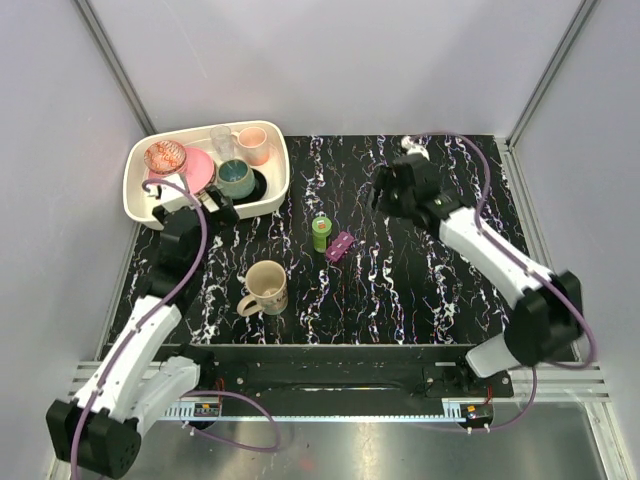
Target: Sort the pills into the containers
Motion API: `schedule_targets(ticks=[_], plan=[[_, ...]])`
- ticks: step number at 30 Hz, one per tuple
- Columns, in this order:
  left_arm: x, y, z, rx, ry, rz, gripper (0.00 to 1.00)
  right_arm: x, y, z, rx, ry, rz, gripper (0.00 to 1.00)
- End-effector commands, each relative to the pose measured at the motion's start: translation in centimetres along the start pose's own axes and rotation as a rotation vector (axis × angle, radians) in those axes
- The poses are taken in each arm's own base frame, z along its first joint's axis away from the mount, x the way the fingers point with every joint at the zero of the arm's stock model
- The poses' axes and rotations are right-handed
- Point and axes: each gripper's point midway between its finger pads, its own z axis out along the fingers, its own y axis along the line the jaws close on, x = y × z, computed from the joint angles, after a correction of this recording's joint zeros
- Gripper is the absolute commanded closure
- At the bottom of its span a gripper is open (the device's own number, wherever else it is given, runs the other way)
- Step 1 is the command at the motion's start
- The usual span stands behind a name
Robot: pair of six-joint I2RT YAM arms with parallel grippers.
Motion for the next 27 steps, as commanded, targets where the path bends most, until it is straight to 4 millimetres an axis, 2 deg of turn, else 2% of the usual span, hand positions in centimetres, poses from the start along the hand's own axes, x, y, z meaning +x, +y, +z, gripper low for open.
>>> schedule_targets(ticks=[1,2,3,4,5,6,8,9,11,12,20,21,23,27], plan=[[1.8,-0.1,-3.3,0.049,0.125,-0.079,0.01,-0.4,3.2,3.7,-0.101,0.138,-0.070,0.48],[1.8,-0.1,-3.7,0.055,0.130,-0.089,0.01,-1.5,3.9,4.3,-0.116,0.126,-0.091,0.56],[2.1,-0.2,-4.4,0.076,0.146,-0.087,0.01,-0.5,3.5,6.3,-0.106,0.169,-0.096,0.63],[2.1,-0.2,-4.8,0.083,0.152,-0.085,0.01,-0.5,3.5,7.1,-0.105,0.176,-0.102,0.74],[2.3,-0.1,-5.1,0.086,0.163,-0.080,0.01,-1.1,3.9,7.7,-0.113,0.170,-0.101,0.92],[2.5,0.2,-5.8,0.083,0.175,-0.079,0.01,-0.1,3.4,9.2,-0.109,0.208,-0.094,0.99],[2.5,0.2,-6.4,0.095,0.179,-0.082,0.01,-0.1,3.9,10.4,-0.136,0.222,-0.087,1.00],[2.3,0.3,-7.0,0.108,0.175,-0.089,0.01,0.9,4.0,11.6,-0.154,0.259,-0.079,1.00],[2.3,0.2,-7.5,0.122,0.175,-0.094,0.02,1.2,4.7,12.4,-0.186,0.278,-0.064,1.00],[2.4,0.1,-7.9,0.137,0.182,-0.091,0.02,2.4,5.0,13.2,-0.215,0.323,-0.057,1.00],[2.8,-0.1,-8.8,0.172,0.211,-0.077,0.02,5.4,6.1,15.6,-0.303,0.443,-0.034,1.00],[2.9,-0.1,-8.9,0.177,0.210,-0.077,0.02,6.5,5.8,16.1,-0.310,0.482,-0.030,1.00],[3.0,-0.1,-9.0,0.179,0.214,-0.078,0.02,7.2,5.8,16.4,-0.306,0.513,-0.034,1.00],[2.9,-0.1,-9.4,0.188,0.209,-0.082,0.02,9.2,4.4,17.3,-0.245,0.557,-0.061,1.00]])
